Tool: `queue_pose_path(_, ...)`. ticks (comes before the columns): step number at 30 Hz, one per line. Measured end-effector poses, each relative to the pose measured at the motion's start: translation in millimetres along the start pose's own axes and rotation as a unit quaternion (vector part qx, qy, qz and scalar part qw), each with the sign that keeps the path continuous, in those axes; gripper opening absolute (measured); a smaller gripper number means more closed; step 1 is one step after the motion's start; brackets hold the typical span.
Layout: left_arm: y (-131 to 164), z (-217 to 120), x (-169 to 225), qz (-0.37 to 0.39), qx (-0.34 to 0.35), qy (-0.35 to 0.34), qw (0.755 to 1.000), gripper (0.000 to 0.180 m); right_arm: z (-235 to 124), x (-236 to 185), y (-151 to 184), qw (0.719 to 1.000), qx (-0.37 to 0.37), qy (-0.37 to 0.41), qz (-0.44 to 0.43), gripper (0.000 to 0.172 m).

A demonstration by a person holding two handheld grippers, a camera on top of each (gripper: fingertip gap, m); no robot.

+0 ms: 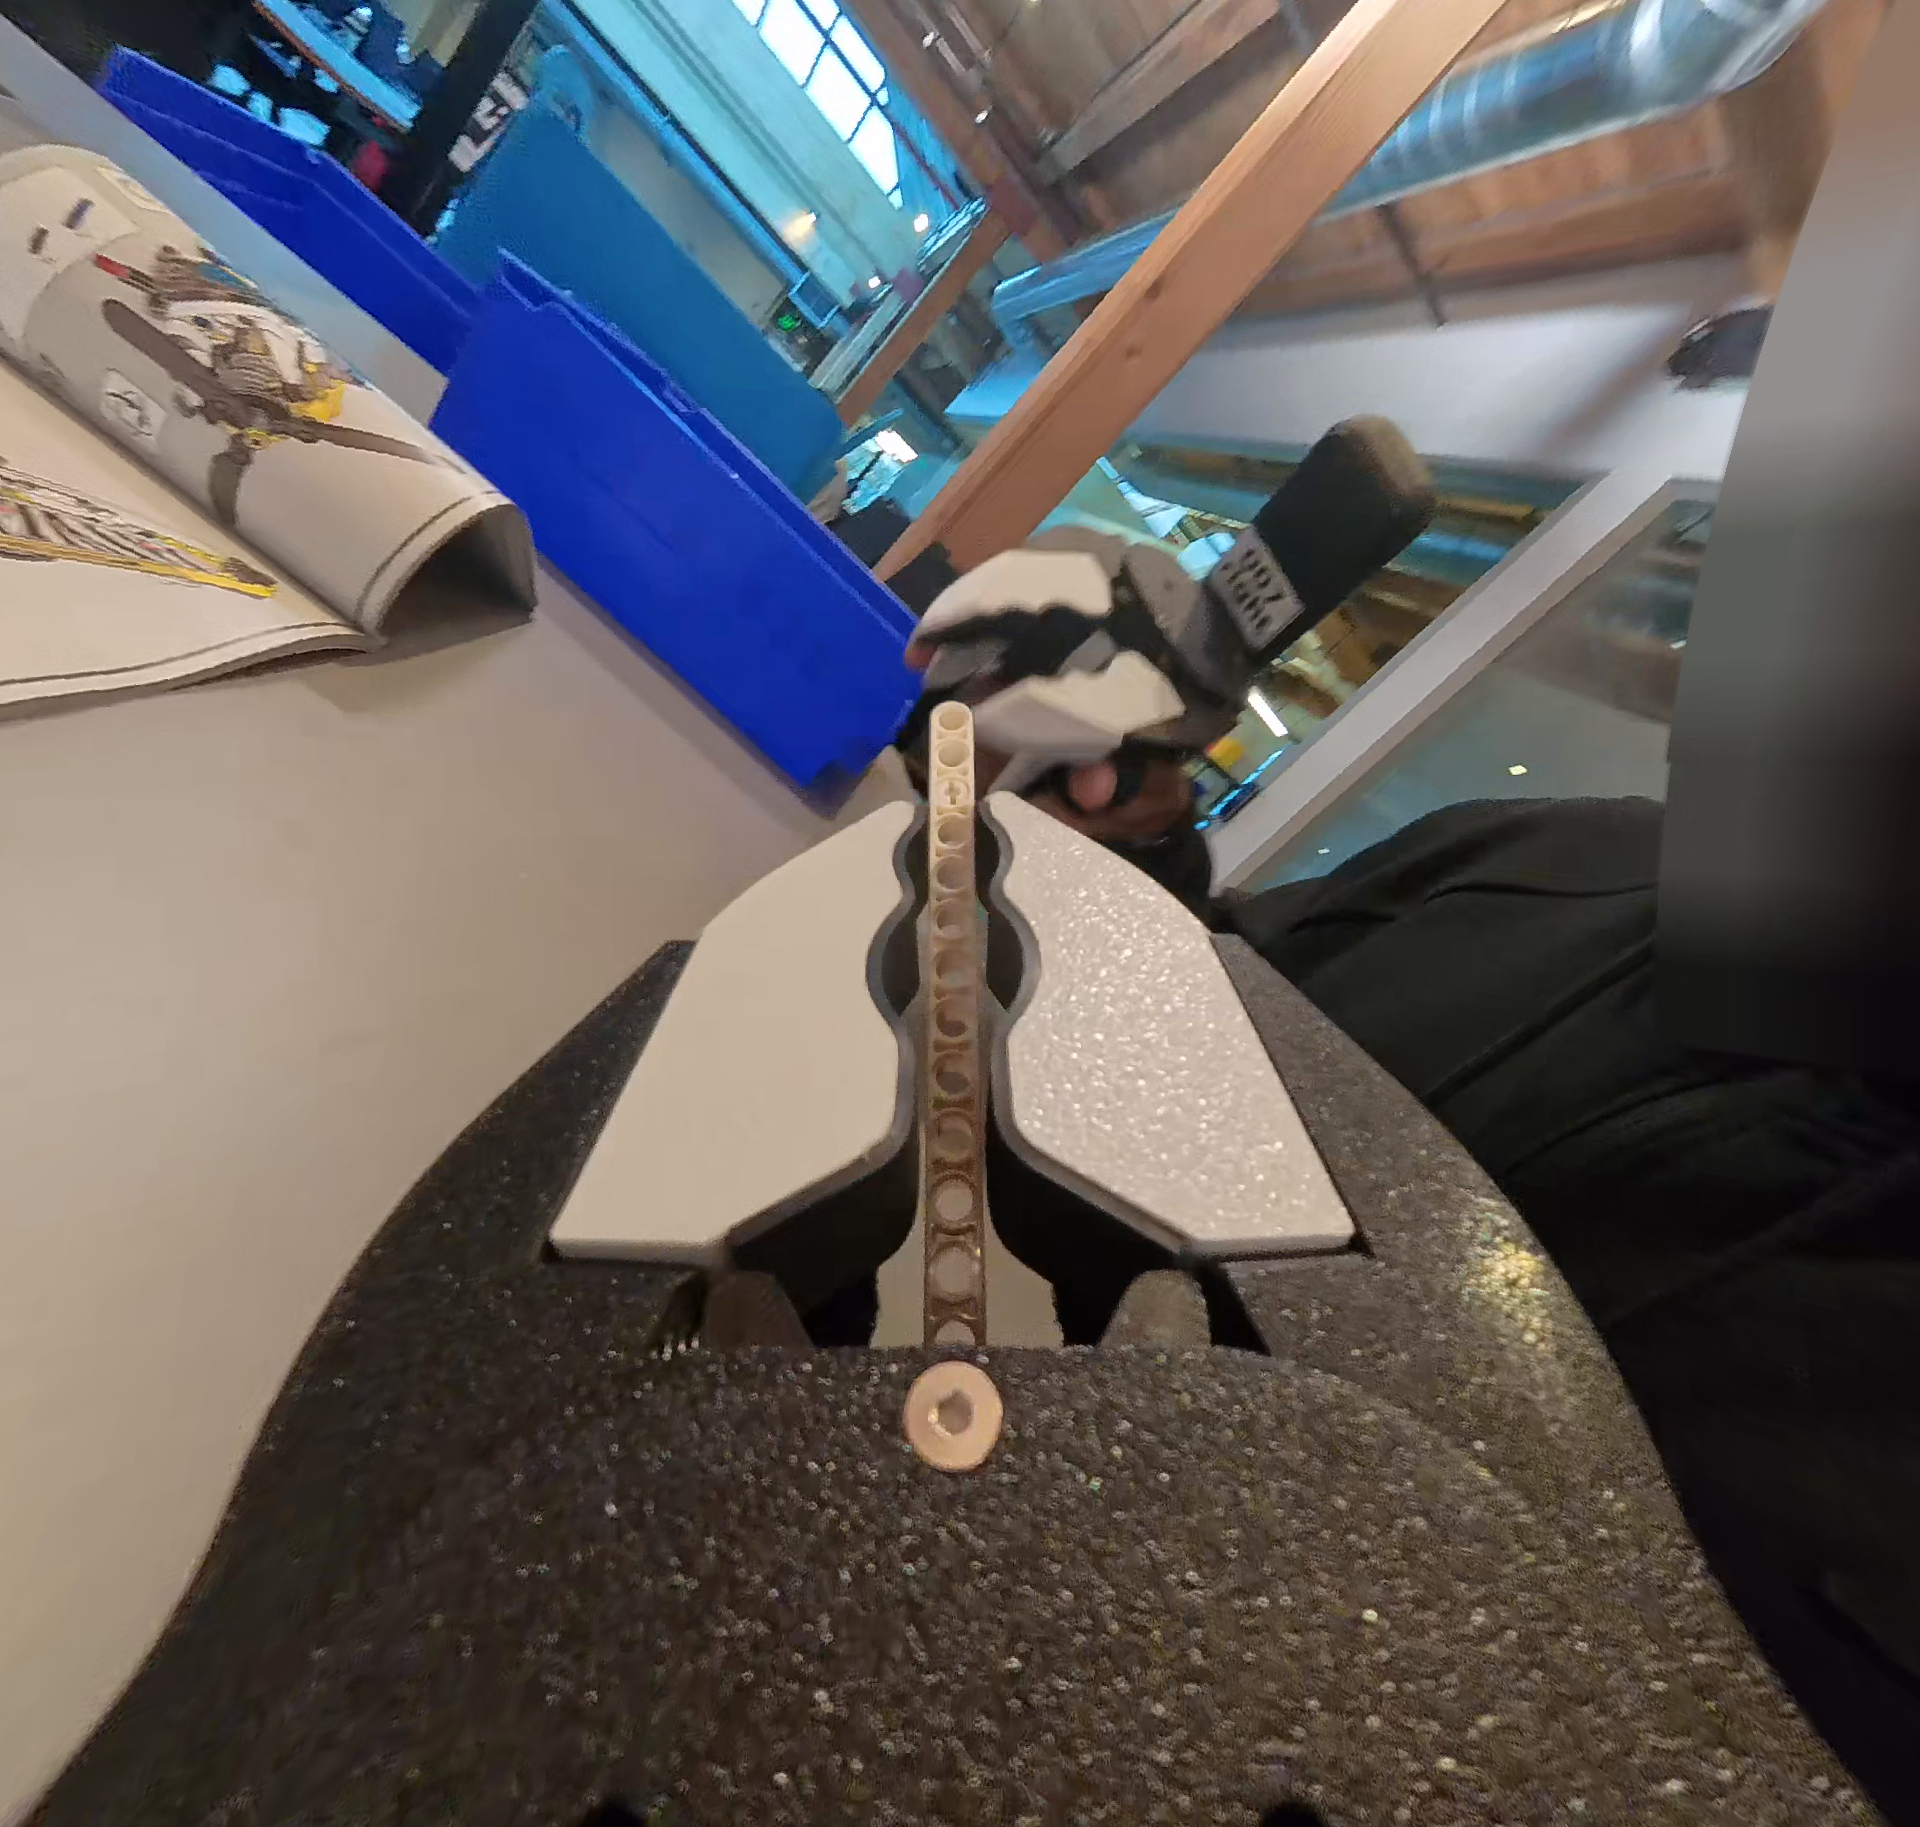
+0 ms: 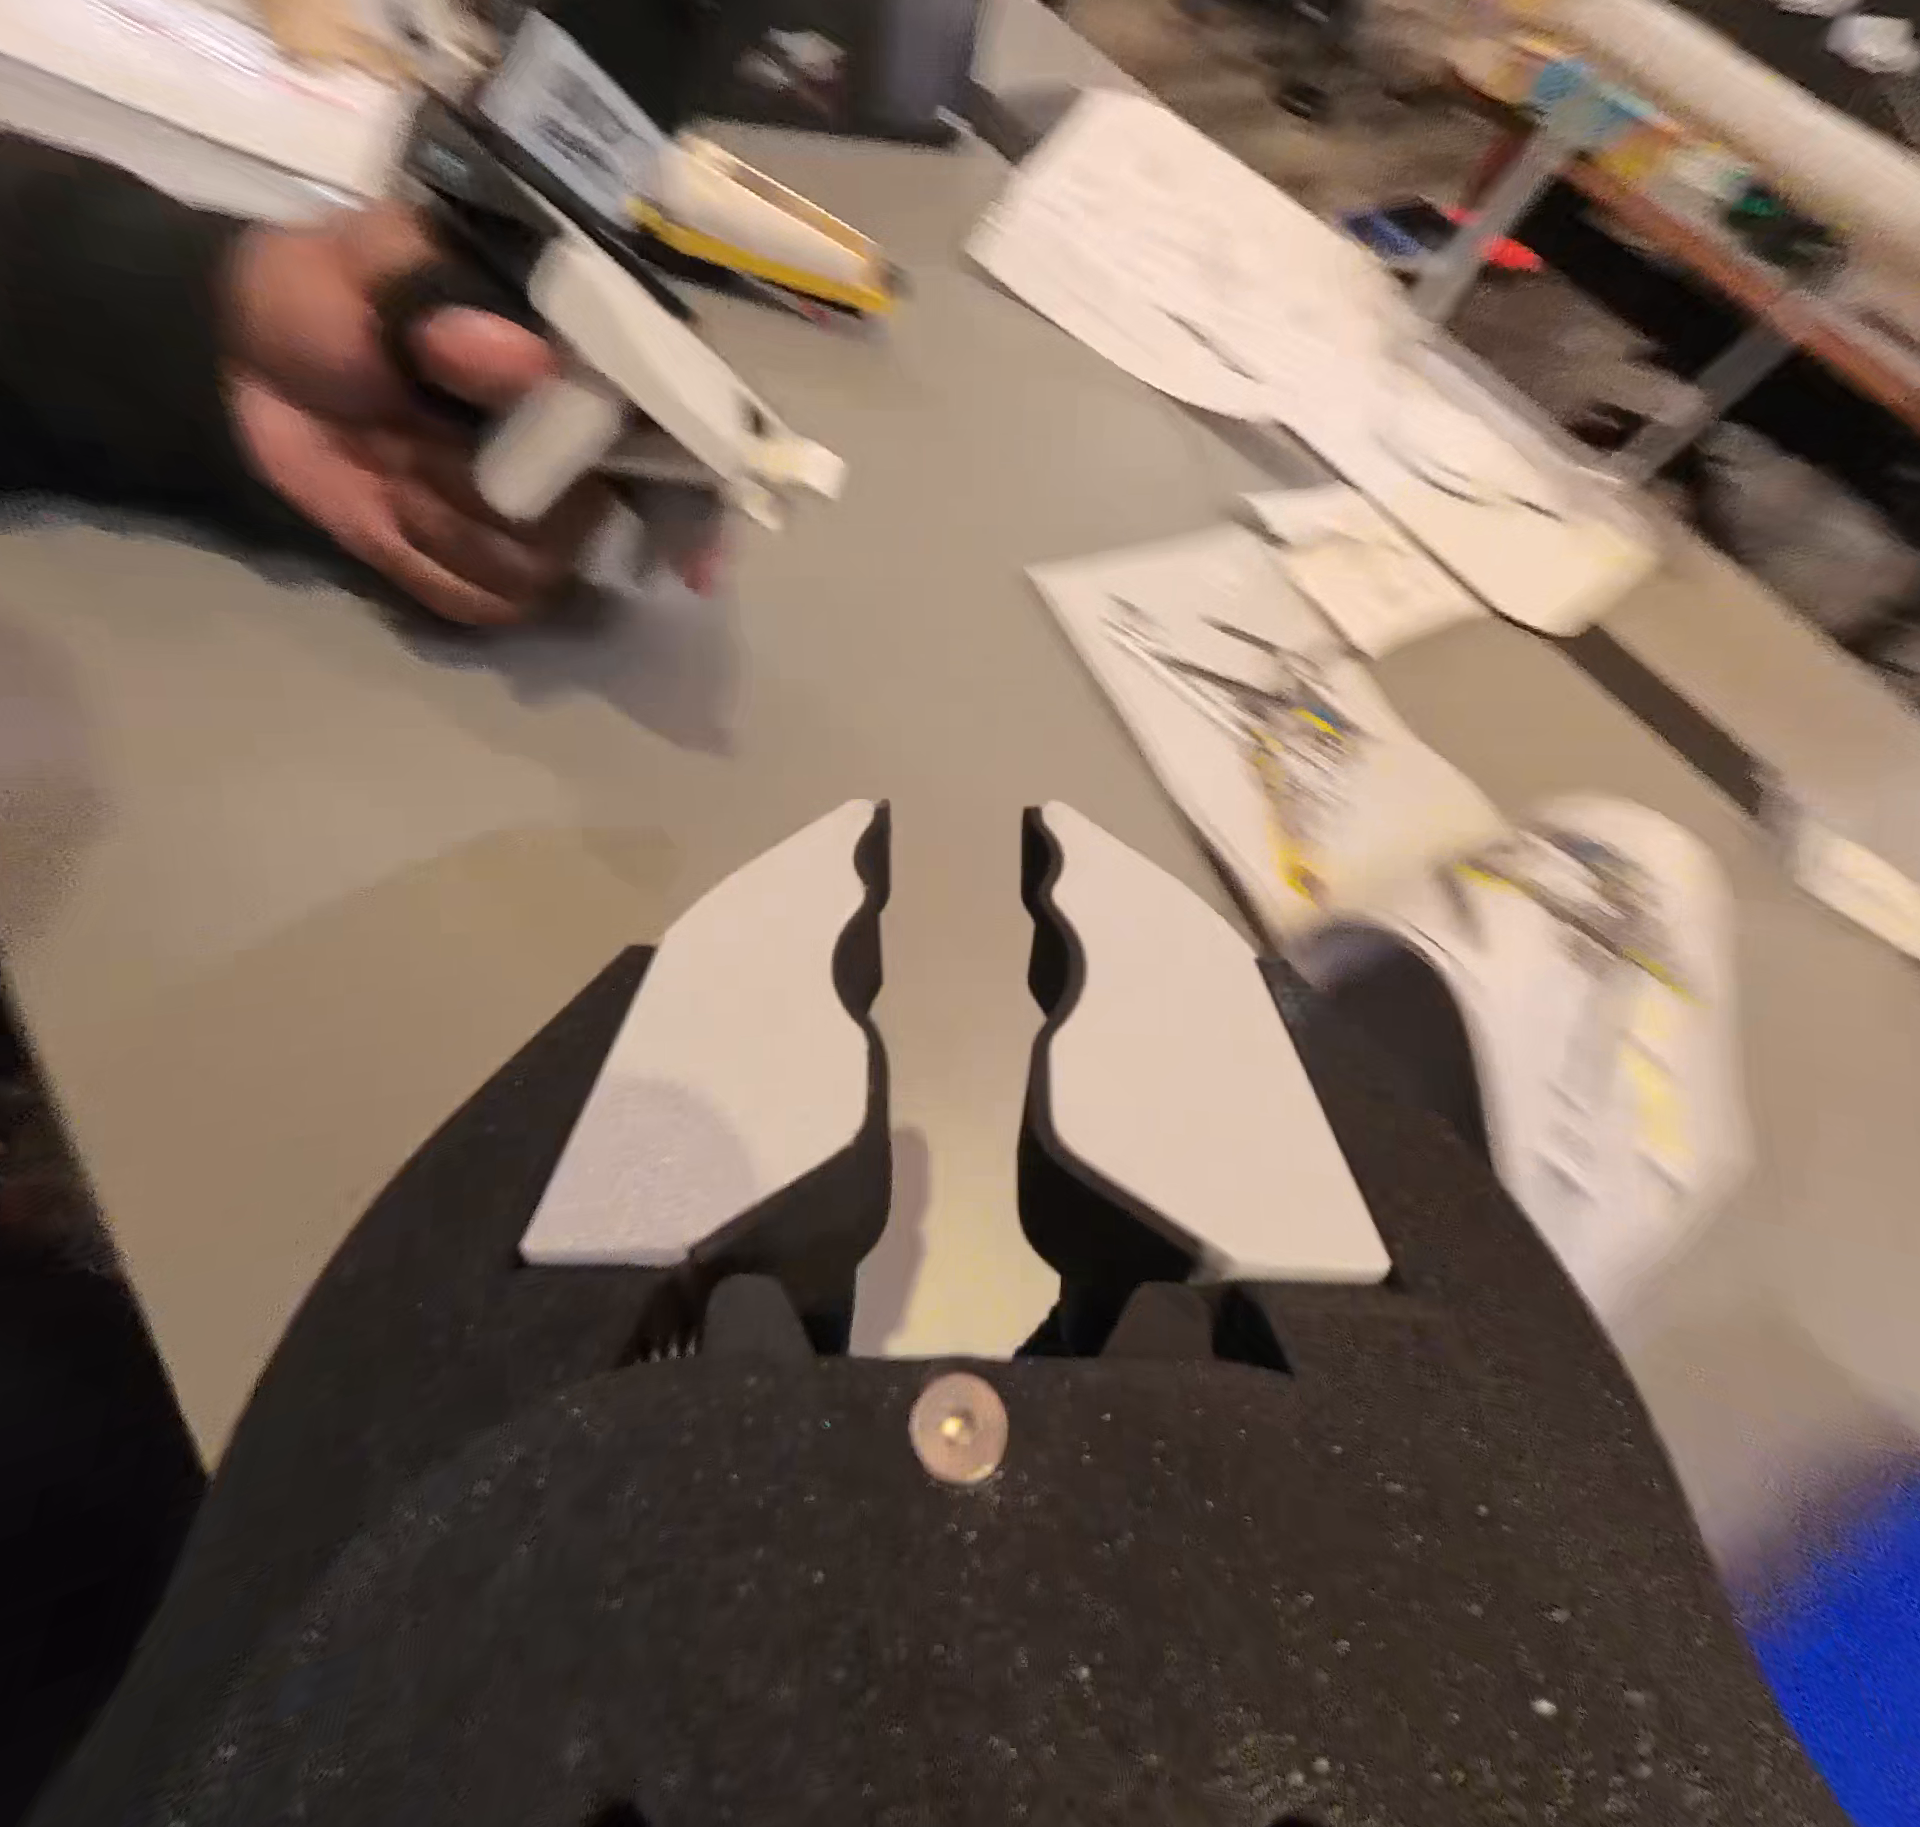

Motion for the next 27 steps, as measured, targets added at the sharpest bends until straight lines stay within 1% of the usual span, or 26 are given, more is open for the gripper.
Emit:
queue_pose_path(2, 1, 0, 3, -0.018, 0.001, 0.022, 1.0, 0.009, 32, -23, -12, 0.996, 0.046, -0.076, 0.024, 0.024)
queue_pose_path(4, 2, 1, 5, -0.025, -0.005, 0.037, 0.999, 0.009, 53, -32, -23, 0.987, 0.085, -0.126, 0.048, 0.024)
queue_pose_path(7, 3, 1, 7, -0.02, -0.009, 0.043, 0.999, 0.009, 63, -31, -34, 0.967, 0.132, -0.191, 0.106, 0.022)
queue_pose_path(9, 4, 1, 7, -0.019, -0.014, 0.046, 0.999, 0.009, 63, -33, -37, 0.946, 0.147, -0.248, 0.15, 0.017)
queue_pose_path(12, 7, 3, 9, -0.013, -0.025, 0.05, 0.998, 0.009, 69, -33, -34, 0.929, 0.14, -0.286, 0.188, 0.01)
queue_pose_path(14, 8, 3, 9, -0.007, -0.031, 0.048, 0.998, 0.009, 69, -33, -33, 0.92, 0.144, -0.304, 0.2, 0.009)
queue_pose_path(16, 11, 4, 8, 0.007, -0.049, 0.039, 0.998, 0.01, 69, -32, -32, 0.914, 0.128, -0.325, 0.207, 0.008)
queue_pose_path(19, 17, 3, 6, 0.063, -0.101, 0.01, 0.993, 0.01, 67, -29, -29, 0.913, 0.087, -0.349, 0.192, 0.008)
queue_pose_path(22, 24, 2, 3, 0.122, -0.151, -0.016, 0.981, 0.01, 65, -27, -28, 0.916, 0.042, -0.362, 0.168, 0.008)
queue_pose_path(24, 28, 5, 3, 0.136, -0.164, -0.022, 0.977, 0.01, 67, -30, -30, 0.914, 0.025, -0.373, 0.158, 0.007)
queue_pose_path(27, 33, 9, 4, 0.155, -0.171, -0.026, 0.973, 0.009, 72, -34, -33, 0.912, 0.024, -0.379, 0.152, 0.007)
Point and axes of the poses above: each gripper's, where its closed fingertips meet, z out along the fingers, y out of its underside, x = y × z across the jaws, the point moved 4 cm from there along -z, back along the fingers, and after that the axes turned 6 degrees about x, right-handed, at the moved point
